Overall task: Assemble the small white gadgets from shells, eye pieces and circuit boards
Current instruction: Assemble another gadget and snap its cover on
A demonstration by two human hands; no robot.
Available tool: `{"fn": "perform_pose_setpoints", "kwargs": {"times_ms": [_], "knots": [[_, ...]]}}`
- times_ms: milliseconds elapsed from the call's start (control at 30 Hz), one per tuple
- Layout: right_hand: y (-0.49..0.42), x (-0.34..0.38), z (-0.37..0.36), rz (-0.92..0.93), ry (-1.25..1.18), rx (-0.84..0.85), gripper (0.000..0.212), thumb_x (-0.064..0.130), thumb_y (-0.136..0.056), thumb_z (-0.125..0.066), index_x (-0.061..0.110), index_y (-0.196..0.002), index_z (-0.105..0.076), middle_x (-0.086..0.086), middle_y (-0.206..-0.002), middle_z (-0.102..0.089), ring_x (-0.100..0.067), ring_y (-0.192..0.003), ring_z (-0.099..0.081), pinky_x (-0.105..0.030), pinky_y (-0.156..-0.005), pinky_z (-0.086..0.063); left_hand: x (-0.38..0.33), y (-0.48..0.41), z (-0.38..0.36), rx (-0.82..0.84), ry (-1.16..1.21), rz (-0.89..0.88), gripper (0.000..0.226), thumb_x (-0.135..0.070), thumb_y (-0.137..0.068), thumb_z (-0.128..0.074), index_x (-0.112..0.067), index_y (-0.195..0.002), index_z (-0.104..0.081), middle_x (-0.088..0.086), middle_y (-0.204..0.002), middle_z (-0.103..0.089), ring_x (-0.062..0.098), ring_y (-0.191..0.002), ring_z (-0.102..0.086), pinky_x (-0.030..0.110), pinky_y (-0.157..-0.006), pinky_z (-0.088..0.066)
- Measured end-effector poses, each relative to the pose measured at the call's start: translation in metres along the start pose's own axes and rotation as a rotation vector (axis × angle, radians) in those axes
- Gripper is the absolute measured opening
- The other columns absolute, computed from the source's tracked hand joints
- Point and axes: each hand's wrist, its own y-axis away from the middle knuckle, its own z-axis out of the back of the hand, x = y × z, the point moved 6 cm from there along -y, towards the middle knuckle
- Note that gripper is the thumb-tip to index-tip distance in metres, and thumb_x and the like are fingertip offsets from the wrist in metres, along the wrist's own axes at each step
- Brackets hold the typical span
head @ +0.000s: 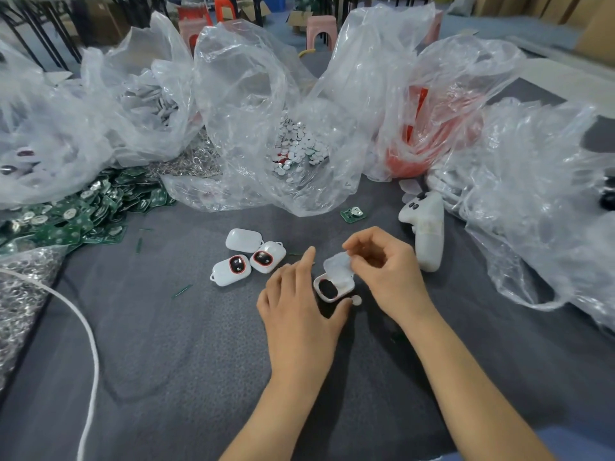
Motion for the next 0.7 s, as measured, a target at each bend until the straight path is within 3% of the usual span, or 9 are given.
{"fn": "perform_pose_setpoints", "kwargs": {"times_ms": [133, 500, 700], "knots": [[0.000, 0.004, -0.002, 0.050, 0.034, 0.038, 0.033, -0.011, -0.078, -0.060, 0.021, -0.087, -0.065, 0.005, -0.097, -0.061, -0.011, -0.079, -0.063, -0.013, -0.070, -0.048, 0.003, 0.000, -0.001, 0.014, 0.010, 0.005, 0.081, -0.041, -0.075, -0.073, -0.027, -0.145, -0.034, -0.014, -0.123, -0.057, 0.013, -0.127, -0.039, 0.032, -0.110, -0.017], [0.003, 0.001, -0.012, 0.037, 0.129, 0.192, 0.040, -0.009, -0.076, -0.061, 0.028, -0.091, -0.064, 0.005, -0.088, -0.064, -0.007, -0.078, -0.063, -0.009, -0.068, -0.047, 0.008, -0.002, -0.004, 0.016, 0.017, 0.034, 0.078, -0.042, -0.082, -0.069, -0.029, -0.147, -0.029, -0.020, -0.117, -0.057, 0.008, -0.121, -0.044, 0.028, -0.110, -0.015], [0.004, 0.003, -0.014, 0.058, 0.177, 0.216, 0.036, -0.009, -0.076, -0.061, 0.022, -0.094, -0.066, 0.004, -0.089, -0.063, -0.005, -0.076, -0.061, -0.010, -0.067, -0.047, 0.008, -0.002, -0.004, 0.030, 0.018, 0.037, 0.077, -0.042, -0.083, -0.067, -0.031, -0.147, -0.027, -0.021, -0.119, -0.056, 0.007, -0.124, -0.041, 0.029, -0.112, -0.015]]}}
